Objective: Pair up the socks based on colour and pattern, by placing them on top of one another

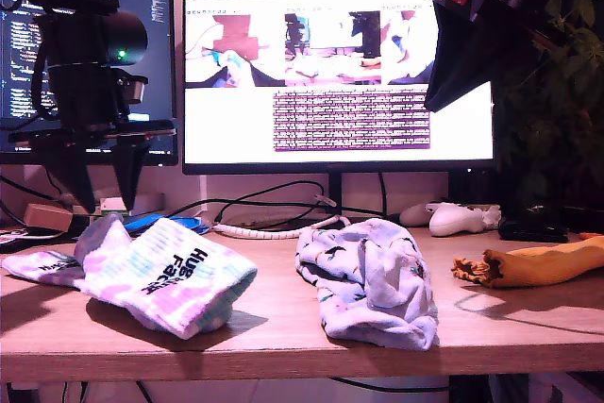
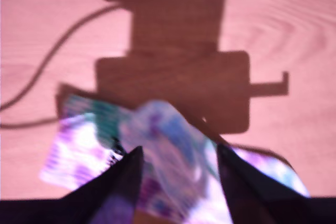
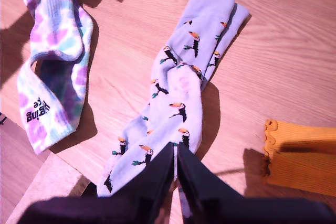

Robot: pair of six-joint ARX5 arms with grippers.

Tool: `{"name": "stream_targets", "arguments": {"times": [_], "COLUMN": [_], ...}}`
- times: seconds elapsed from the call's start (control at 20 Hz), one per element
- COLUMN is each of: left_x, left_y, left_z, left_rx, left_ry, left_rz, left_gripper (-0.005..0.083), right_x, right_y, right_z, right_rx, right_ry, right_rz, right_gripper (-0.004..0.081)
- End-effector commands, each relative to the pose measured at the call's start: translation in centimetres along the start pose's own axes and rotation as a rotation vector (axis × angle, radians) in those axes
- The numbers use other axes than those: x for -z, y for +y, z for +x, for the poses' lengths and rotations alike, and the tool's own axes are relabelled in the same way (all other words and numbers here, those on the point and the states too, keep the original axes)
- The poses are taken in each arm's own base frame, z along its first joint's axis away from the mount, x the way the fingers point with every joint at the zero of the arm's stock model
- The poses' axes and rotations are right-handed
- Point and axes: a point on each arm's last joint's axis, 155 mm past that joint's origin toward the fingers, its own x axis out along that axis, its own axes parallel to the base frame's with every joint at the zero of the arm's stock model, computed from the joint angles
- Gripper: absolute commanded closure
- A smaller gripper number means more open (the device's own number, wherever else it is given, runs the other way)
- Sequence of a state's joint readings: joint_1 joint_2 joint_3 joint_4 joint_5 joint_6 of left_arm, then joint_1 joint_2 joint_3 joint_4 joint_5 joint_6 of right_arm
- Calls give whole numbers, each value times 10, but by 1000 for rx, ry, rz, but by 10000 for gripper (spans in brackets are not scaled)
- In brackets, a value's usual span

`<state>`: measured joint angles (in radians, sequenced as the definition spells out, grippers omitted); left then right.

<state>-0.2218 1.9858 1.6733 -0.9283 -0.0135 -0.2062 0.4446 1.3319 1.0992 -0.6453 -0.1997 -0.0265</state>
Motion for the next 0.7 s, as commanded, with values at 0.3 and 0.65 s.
{"name": "stream_targets", "arguments": {"times": [0.3,0.65], "left_x": [11,19], "left_y": [0,3], "left_z": [16,35], "left_rx": [-2,-21], "left_ry": [53,97], "left_rz": [-4,-58], "left_gripper": [269,208], "right_x": [3,1], "right_y": [-1,-1], "right_z": [4,4], "right_rx": [-2,-2], "right_ry": [4,-4], "right_rz": [-6,-8], "right_gripper": [783,783]}}
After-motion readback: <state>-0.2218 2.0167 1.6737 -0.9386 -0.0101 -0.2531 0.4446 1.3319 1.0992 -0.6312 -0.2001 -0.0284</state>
